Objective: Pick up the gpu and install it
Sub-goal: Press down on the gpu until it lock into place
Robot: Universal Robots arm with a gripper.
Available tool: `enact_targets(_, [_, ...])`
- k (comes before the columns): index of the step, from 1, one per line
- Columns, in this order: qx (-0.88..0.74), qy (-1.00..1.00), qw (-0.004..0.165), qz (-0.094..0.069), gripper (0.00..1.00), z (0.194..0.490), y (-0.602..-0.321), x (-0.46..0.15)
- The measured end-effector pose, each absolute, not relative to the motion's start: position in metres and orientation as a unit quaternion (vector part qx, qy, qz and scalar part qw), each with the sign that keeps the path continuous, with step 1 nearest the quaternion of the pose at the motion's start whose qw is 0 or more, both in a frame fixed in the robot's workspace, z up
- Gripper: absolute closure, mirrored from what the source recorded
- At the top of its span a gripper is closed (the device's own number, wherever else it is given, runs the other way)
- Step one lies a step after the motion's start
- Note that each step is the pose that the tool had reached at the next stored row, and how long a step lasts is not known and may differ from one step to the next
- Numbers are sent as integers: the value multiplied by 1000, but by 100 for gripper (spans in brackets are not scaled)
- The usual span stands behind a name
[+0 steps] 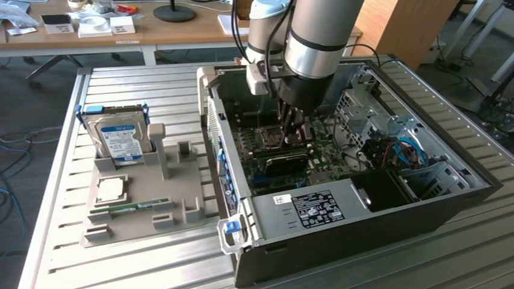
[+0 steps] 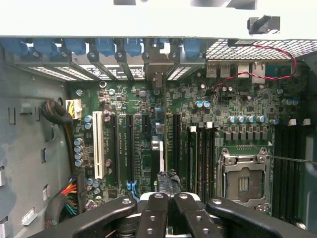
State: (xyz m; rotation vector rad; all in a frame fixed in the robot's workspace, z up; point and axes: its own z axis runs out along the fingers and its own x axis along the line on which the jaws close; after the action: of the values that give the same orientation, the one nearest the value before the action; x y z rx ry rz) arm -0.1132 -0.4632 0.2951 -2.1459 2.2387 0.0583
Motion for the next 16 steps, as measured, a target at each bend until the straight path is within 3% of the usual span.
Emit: enact_targets(16, [-692,722,20,19,89,294,-463,-113])
